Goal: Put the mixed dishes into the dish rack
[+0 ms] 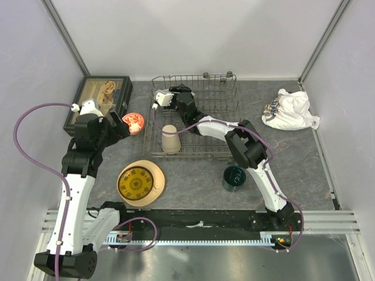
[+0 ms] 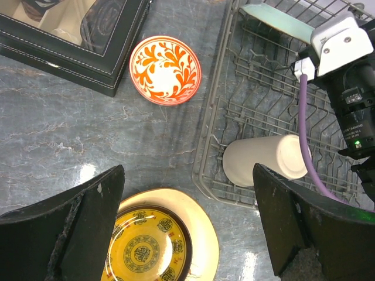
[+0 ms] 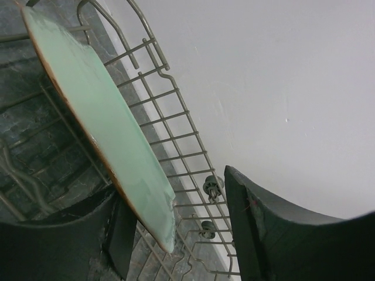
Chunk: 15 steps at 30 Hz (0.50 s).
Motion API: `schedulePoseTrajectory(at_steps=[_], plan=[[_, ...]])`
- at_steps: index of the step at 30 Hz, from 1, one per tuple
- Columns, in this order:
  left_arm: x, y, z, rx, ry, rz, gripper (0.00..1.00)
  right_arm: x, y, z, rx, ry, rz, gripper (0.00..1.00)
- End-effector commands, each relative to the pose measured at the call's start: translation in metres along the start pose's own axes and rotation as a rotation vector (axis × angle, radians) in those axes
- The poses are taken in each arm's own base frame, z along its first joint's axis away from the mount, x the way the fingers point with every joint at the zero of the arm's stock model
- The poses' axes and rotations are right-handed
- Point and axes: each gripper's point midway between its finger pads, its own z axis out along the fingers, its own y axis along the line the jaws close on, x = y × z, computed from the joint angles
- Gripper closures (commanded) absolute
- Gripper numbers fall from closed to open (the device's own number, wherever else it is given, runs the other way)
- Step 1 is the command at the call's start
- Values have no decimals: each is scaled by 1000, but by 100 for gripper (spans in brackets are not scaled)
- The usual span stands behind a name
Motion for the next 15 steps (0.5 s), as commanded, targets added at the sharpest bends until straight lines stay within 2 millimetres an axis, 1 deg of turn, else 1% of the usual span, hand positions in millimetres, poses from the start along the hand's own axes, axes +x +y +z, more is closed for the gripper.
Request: schedulePoseTrajectory(at_steps=[1, 5, 11, 15], plan=[[-8, -6, -7, 29, -35, -29, 4, -46, -70, -19, 147, -117, 86, 34], [-13, -5, -12, 30, -55, -29, 4, -50, -70, -25, 139, -128, 111, 32], [-12, -6, -17, 35, -55, -38, 4, -60, -69, -38, 121, -147, 140, 29], [-13, -7, -21, 44, -62, -45, 4, -64, -68, -47, 115, -154, 139, 27]])
